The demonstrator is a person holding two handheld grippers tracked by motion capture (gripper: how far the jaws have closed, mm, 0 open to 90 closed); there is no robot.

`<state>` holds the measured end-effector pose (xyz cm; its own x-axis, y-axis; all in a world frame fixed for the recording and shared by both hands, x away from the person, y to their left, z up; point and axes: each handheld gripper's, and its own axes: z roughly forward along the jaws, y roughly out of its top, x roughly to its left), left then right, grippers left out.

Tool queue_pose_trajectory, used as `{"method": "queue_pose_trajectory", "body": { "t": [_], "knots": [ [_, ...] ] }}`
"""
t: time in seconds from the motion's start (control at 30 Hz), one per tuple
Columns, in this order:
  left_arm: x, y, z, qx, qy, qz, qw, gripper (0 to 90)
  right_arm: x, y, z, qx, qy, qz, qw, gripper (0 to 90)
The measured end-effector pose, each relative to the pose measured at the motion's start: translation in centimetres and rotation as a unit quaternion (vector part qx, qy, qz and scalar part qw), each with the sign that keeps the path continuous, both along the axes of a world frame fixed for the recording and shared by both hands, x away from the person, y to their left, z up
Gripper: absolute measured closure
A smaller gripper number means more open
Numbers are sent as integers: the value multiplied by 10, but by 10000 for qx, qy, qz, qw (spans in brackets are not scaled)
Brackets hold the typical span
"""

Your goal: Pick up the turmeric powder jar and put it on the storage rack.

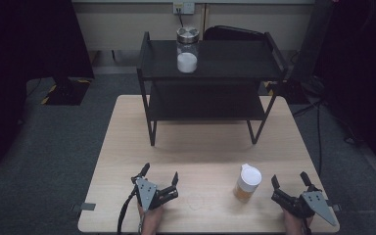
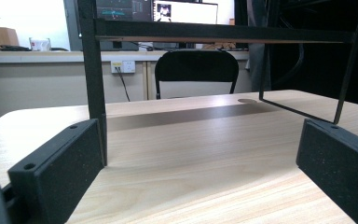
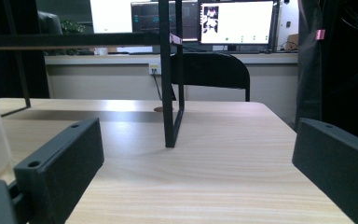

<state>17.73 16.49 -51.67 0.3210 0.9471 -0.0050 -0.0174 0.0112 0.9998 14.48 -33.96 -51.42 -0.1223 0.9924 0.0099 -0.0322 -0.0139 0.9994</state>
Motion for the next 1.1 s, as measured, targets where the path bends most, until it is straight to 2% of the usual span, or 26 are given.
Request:
{"method": "queue_pose_trajectory", "body": {
  "t": [0.13, 0.33, 0.5, 0.67, 0.9, 1.0, 1.1],
  "knots": [
    [0, 0, 0, 7, -1, 1, 10000, 0, -3, -2, 9, 58, -86, 140, 9998, 6],
    [0, 0, 0, 0, -1, 0, 10000, 0, -8, 1, 25, 178, -424, 442, 9980, 6],
    [0, 0, 0, -1, -2, -1, 10000, 0, -11, 8, 37, 156, -586, 728, 9955, 5],
    [0, 0, 0, 6, -3, 0, 10000, 0, -14, 22, 40, 80, -729, 963, 9927, 5],
    [0, 1, 0, 5, -2, -12, 10000, 0, -14, 41, 39, -120, -654, 1166, 9910, 5],
    [0, 1, 0, 4, -3, -13, 10000, 0, -15, 50, 35, -290, -602, 1150, 9911, 5],
    [0, 1, 0, 5, -3, -15, 10000, 0, -14, 57, 31, -357, -485, 1148, 9916, 5]
  ]
}}
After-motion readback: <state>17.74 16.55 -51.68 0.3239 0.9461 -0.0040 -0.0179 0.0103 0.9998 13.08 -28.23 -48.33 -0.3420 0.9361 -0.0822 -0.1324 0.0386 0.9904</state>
